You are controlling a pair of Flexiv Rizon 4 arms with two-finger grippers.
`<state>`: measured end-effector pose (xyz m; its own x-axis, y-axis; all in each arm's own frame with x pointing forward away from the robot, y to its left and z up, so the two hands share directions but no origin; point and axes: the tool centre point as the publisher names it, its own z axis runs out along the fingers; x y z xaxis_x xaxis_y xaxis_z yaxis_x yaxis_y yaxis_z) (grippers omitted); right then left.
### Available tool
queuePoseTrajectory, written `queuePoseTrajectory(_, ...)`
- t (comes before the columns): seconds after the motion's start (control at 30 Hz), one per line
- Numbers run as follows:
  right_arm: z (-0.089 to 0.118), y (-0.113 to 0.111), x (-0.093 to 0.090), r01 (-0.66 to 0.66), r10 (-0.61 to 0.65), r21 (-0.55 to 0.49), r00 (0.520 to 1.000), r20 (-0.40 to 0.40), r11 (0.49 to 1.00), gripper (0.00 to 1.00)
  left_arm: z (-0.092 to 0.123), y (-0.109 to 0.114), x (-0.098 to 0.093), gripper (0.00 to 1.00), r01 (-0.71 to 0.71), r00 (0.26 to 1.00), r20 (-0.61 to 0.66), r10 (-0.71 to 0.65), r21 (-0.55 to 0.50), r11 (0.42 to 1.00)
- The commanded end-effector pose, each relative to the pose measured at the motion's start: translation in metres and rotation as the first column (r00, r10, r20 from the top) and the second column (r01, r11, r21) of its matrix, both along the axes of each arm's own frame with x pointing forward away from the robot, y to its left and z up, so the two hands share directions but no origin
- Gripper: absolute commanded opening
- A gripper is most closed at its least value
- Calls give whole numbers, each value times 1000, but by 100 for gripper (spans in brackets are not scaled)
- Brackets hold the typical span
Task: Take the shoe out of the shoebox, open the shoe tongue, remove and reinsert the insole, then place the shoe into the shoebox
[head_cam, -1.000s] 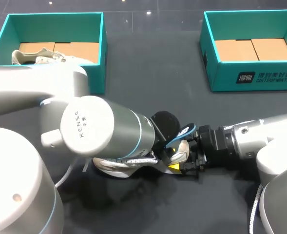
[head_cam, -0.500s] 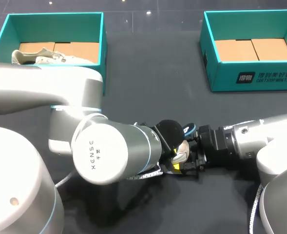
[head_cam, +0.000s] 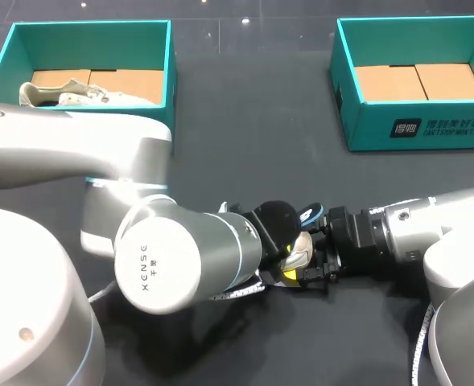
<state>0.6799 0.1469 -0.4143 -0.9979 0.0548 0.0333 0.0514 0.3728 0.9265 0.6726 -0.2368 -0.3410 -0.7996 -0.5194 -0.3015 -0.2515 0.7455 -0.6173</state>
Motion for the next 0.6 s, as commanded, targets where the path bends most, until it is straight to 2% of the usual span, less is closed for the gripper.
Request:
queuePoseTrajectory(0.03, 1, 1, -2, 1, -1, -6, 1000, -1, 1000, 0, -5, 4, 0, 45, 3, 1000, 9, -3, -12, 1000)
queuePoseTrajectory(0.4, 1, 1, -2, 1, -1, -6, 1000, -1, 1000, 0, -9, -4, 5, 39, 18, 1000, 22, -18, -22, 1000)
queuePoseTrajectory(0.53, 1, 1, -2, 1, -1, -6, 1000, -1, 1000, 0, -10, -6, 7, 34, 21, 999, 26, -20, -26, 999)
queuePoseTrajectory(0.6, 1, 1, -2, 1, -1, -6, 1000, -1, 1000, 0, -11, -6, 8, 27, 22, 999, 25, -21, -31, 999)
